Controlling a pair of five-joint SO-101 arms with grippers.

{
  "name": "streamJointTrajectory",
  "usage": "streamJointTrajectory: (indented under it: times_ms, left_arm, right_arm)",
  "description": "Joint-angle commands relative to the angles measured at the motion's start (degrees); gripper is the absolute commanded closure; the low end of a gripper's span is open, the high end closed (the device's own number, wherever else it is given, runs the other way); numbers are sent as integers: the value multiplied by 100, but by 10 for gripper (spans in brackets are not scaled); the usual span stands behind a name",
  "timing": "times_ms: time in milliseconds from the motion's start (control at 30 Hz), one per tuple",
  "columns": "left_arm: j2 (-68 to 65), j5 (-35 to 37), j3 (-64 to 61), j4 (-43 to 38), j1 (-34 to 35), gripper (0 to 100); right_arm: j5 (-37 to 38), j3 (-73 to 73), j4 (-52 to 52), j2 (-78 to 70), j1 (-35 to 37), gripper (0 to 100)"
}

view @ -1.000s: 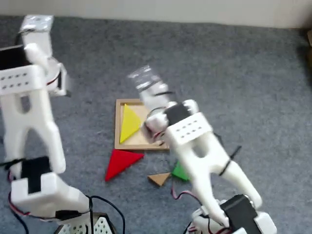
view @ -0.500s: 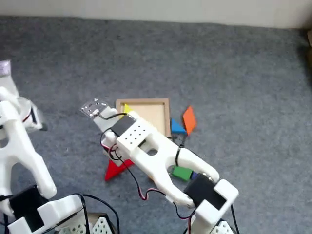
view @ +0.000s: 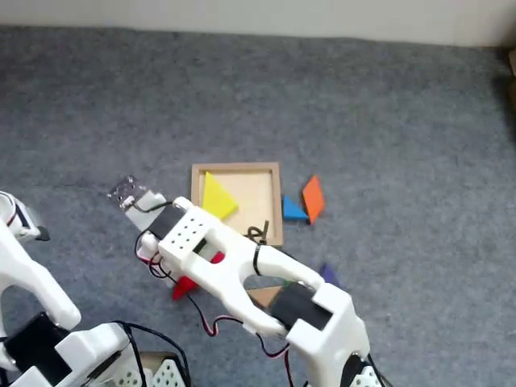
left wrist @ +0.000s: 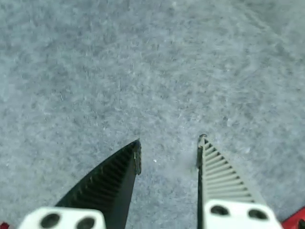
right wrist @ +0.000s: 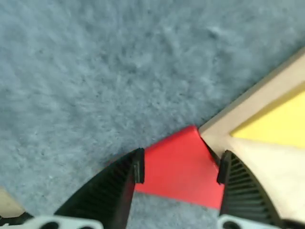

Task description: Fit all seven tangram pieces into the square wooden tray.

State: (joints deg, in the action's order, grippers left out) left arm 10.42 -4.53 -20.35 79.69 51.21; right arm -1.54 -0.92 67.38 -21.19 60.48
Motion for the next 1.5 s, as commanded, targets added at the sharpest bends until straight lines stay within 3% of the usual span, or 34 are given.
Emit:
streamJointTrajectory:
  times_ms: [0,500,867,1167,1467]
  left_arm:
    - [198,-35,-31,-123,84,807]
    - [207,-44,-110,-176,84,807]
    - [215,-44,-92,-211,57,807]
    - [215,-44,-57,-211,48,807]
    - [224,-44,-57,-211,31,807]
  right_arm:
    - [-35,312,-31,22,66,749]
    - [-9,57,769,4,-22,749]
    - [9,-884,796,31,-189,749]
    - [642,-1657,875,1393,-189,750]
    - [2189,-1842,822,2193,-154,701]
